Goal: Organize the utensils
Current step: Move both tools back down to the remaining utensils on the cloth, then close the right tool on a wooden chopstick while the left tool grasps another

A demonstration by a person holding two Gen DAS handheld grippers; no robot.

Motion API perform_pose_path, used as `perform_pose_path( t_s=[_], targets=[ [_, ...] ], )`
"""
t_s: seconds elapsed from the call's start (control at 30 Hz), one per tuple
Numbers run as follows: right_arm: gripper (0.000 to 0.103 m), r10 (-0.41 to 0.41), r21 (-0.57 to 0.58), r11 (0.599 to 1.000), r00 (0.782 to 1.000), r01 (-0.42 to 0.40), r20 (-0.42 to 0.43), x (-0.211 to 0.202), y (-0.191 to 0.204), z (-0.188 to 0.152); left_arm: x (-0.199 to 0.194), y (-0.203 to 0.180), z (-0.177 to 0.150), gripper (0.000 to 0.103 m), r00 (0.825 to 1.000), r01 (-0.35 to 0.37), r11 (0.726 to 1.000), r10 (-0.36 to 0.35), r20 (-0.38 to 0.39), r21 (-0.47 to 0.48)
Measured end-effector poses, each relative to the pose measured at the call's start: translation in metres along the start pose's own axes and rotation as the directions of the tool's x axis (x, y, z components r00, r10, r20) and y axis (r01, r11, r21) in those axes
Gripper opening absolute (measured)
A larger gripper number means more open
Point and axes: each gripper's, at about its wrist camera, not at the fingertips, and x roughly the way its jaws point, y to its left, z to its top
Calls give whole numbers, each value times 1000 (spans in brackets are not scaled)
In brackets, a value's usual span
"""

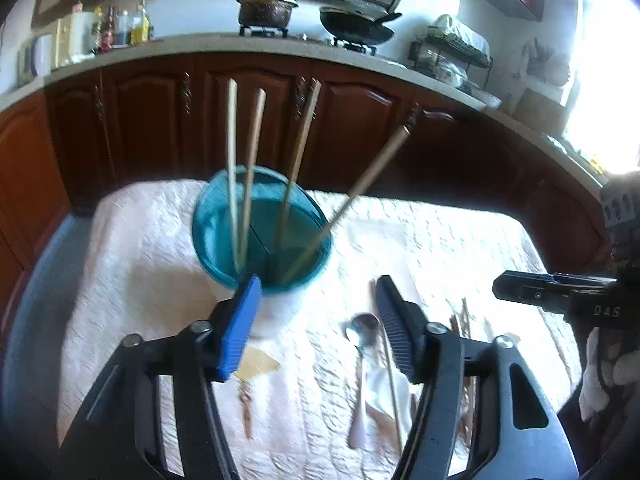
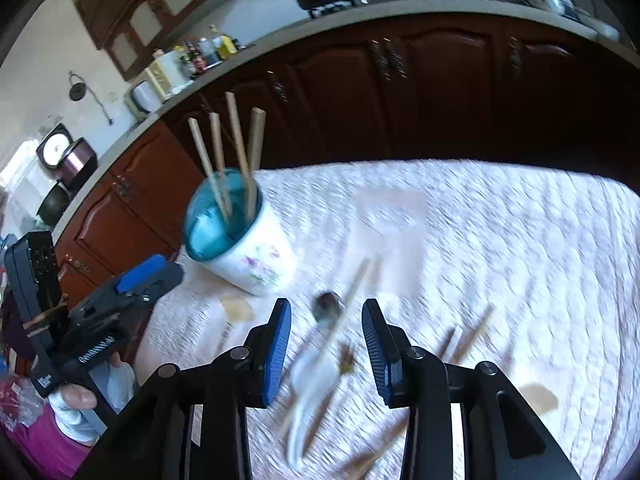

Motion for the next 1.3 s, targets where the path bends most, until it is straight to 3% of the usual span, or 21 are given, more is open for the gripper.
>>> perform_pose_path(
  t_s=[0.47, 0.83, 1.03, 1.3],
  targets=[
    [35, -94, 159, 982, 992, 106, -81, 12, -88, -49, 34, -36, -37, 63, 983, 81, 996, -71, -167, 48],
    [24, -98, 256, 958, 988, 127, -120, 56, -129, -43, 66, -54, -38, 63, 971, 83, 994, -64, -231, 73],
    [11, -89, 310, 942, 987, 126, -131, 84, -146, -37, 87, -65, -32, 63, 965, 45, 993, -17, -261, 105],
    [10, -61, 306, 948, 992, 91, -107, 71, -158, -41, 131, -94, -14, 63, 956, -19, 983, 72, -286, 184]
  ],
)
